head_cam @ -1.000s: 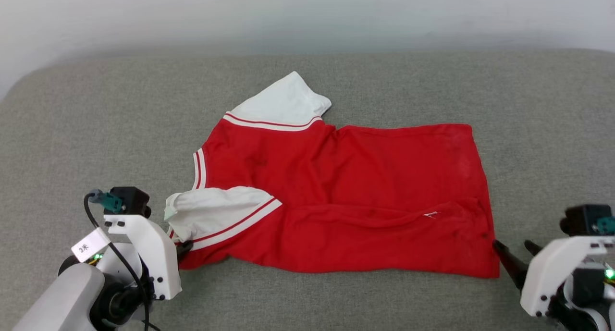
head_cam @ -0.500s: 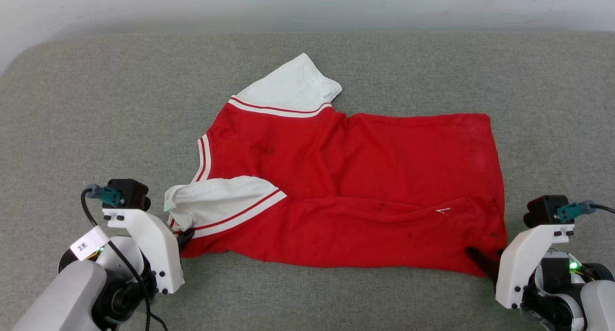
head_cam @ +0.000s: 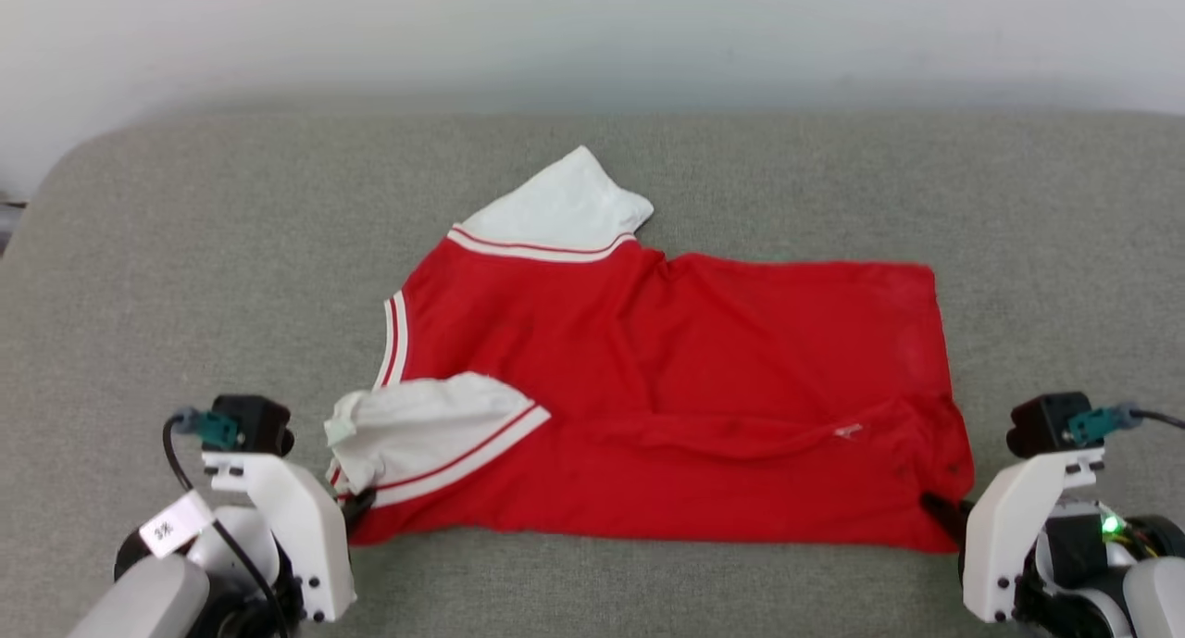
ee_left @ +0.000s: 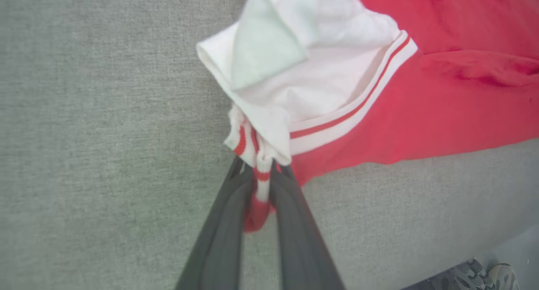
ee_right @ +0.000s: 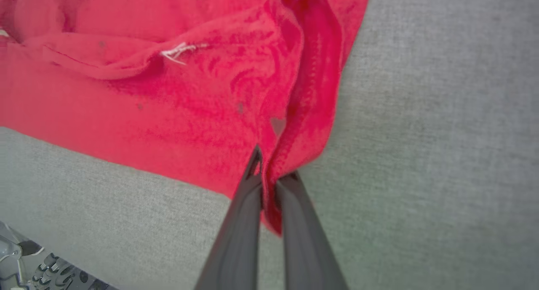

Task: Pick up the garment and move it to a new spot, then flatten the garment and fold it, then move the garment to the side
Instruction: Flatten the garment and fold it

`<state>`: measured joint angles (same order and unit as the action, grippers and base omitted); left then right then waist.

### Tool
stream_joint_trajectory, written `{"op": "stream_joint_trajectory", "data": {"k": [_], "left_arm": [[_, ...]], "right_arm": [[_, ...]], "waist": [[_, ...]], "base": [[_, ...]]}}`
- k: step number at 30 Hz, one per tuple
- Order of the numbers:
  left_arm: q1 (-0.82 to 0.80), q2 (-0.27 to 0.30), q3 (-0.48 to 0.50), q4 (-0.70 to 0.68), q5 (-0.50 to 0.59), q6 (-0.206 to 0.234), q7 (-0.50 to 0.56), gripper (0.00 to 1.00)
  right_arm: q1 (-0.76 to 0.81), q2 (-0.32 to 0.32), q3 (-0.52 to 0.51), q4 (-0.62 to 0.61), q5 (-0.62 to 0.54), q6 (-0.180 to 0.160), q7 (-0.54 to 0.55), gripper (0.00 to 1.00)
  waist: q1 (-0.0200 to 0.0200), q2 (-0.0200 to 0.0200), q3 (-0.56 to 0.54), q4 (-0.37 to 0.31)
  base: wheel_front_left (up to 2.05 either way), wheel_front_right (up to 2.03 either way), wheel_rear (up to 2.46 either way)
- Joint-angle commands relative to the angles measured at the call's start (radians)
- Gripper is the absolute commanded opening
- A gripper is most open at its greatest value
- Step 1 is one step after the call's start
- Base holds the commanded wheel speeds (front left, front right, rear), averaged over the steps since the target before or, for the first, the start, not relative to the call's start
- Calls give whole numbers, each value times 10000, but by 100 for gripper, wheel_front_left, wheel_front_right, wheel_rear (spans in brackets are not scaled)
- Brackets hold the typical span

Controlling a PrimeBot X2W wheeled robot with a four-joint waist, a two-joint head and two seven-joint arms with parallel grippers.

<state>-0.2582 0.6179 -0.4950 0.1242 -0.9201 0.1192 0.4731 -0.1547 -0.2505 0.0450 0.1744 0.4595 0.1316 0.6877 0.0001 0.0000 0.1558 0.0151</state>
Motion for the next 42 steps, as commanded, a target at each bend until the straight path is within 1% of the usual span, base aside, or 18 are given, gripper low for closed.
{"op": "stream_joint_trajectory", "data": {"k": [1,7,12,14,16,18,20,21,22,23,24,26,30,33,36,37,39,42], "left_arm": [[358,87,5,-140,-80,127,-5,0],[1503,378,128,-667,-302,588,-17,0],[2592,627,244,-1168,-564,1008,21,0],[2925,617,221,-1316,-665,1114,8,0],[3186,484,155,-1318,-786,1167,7,0],[3333,274,120,-1171,-959,1113,-63,0],[3302,84,66,-900,-1024,967,-147,0],[3194,-39,105,-735,-1053,918,-265,0],[3111,-134,98,-575,-1046,869,-346,11],[3060,-206,69,-374,-1029,837,-393,72],[2984,-282,51,-243,-1026,788,-444,100],[2798,-434,129,-51,-1058,661,-641,100],[2478,-369,242,75,-630,564,-1245,100],[2117,-332,335,54,-123,586,-1895,100],[1679,-418,473,43,432,783,-2722,100],[1679,-418,473,43,432,783,-2722,100],[1443,-634,602,13,654,991,-3213,100],[837,-738,720,131,1133,1111,-3931,100]], "right_arm": [[366,-93,-29,-197,16,-19,122,0],[1567,-41,-282,-1038,12,-19,557,0],[2720,180,-662,-1499,-110,-19,890,0],[3052,304,-777,-1565,-141,-19,888,0],[3337,485,-901,-1455,-177,-19,870,0],[3504,666,-1035,-1266,-200,-19,753,0],[3612,865,-1116,-1044,-126,-19,625,0],[3618,925,-1179,-925,-96,-18,479,38],[3630,986,-1208,-811,-81,-18,365,93],[3608,1033,-1219,-768,-79,-18,179,100],[3570,1052,-1218,-730,-88,-18,-6,100],[3465,1056,-1157,-736,-139,-16,-514,100],[3204,1044,-1169,-963,-454,-15,-1945,100],[2935,1117,-1291,-1254,-940,-15,-3255,100],[2722,1230,-1353,-1507,-1533,-15,-4376,100],[2722,1230,-1353,-1507,-1533,-15,-4376,100],[2487,1255,-1358,-1662,-1858,-15,-4868,100],[2071,1318,-1305,-1943,-2213,-15,-5379,100]], "waist": [[-1,0,-390,20],[-1,0,-1088,26],[-1,0,-1465,18],[-1,0,-1526,36],[-1,0,-1559,50],[-1,0,-1558,73],[-1,0,-1547,97],[-1,0,-1538,119],[-1,0,-1539,133],[-1,0,-1544,136],[-1,0,-1550,136],[-1,0,-1565,123],[-1,0,-1616,83],[-1,0,-1641,51],[-1,0,-1606,-27],[-1,0,-1606,-27],[-1,0,-1535,-103],[-1,0,-1189,-255]], "base": [[0,0,0],[0,0,0],[0,0,0],[0,0,0],[0,0,0],[0,0,0],[0,0,0],[0,0,0],[0,0,0],[0,0,0],[0,0,0],[0,0,0],[0,0,0],[0,0,0],[0,0,0],[0,0,0],[0,0,0],[0,0,0]]}}
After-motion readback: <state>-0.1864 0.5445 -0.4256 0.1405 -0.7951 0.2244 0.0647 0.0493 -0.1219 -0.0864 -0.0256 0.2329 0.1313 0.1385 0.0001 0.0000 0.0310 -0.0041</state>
